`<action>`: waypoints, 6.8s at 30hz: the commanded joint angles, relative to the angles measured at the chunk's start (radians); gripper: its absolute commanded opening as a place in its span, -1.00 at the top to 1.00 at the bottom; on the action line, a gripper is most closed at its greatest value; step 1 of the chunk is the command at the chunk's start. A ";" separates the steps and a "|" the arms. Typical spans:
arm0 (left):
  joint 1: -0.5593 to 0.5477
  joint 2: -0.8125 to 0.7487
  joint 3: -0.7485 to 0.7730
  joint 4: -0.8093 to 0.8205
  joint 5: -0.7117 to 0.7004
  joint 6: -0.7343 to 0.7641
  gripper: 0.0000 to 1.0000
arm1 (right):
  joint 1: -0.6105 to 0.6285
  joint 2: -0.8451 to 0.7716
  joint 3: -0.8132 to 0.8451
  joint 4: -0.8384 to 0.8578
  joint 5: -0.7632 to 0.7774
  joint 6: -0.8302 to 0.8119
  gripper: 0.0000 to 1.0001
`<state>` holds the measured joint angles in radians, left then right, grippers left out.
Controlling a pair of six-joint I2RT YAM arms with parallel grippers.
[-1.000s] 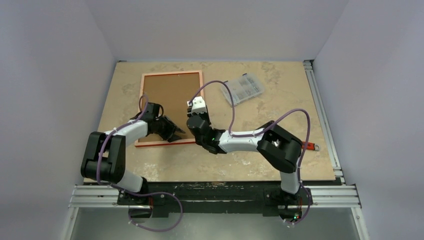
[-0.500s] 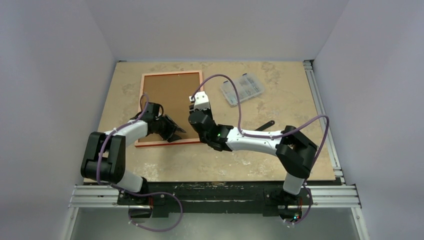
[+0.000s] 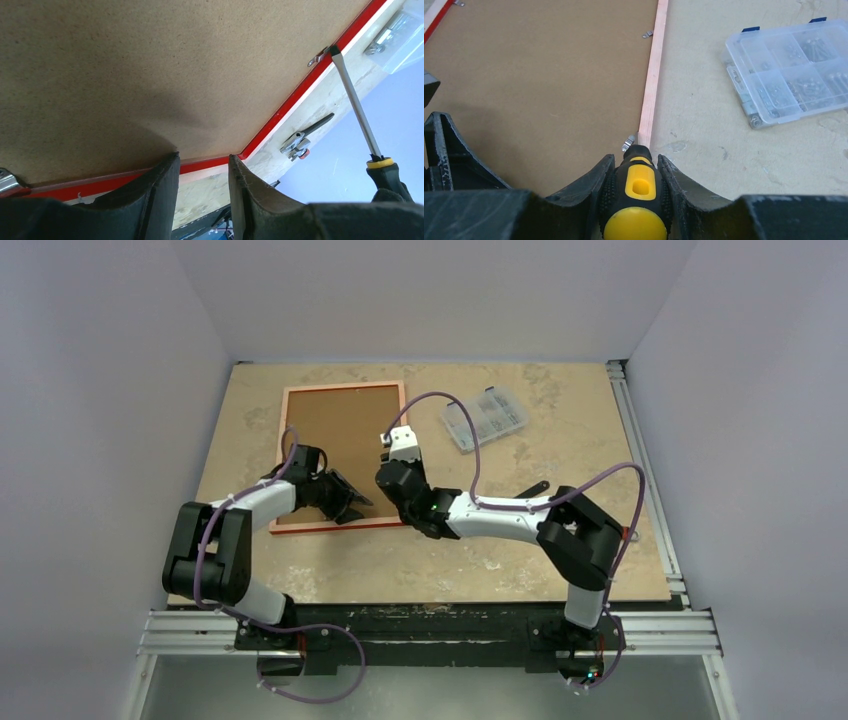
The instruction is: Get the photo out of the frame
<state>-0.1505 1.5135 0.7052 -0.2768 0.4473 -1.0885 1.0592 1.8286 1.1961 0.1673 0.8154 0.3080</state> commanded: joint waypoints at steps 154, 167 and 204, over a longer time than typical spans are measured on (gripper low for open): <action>-0.383 -0.227 0.019 0.469 -0.078 -0.608 0.80 | -0.126 -0.941 -0.701 0.270 -0.789 0.385 1.00; -0.367 -0.324 0.014 0.245 -0.045 -0.469 1.00 | -0.223 -0.862 -0.410 -0.380 -1.031 0.440 -0.78; -0.359 -0.322 0.000 0.286 0.031 -0.532 1.00 | -0.217 -0.722 -0.544 0.063 -1.295 0.450 -0.19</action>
<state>-0.5236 1.2087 0.6914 -0.0475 0.4641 -1.5921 0.8356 1.1210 0.6315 0.2291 -0.3992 0.7845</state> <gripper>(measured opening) 0.018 0.597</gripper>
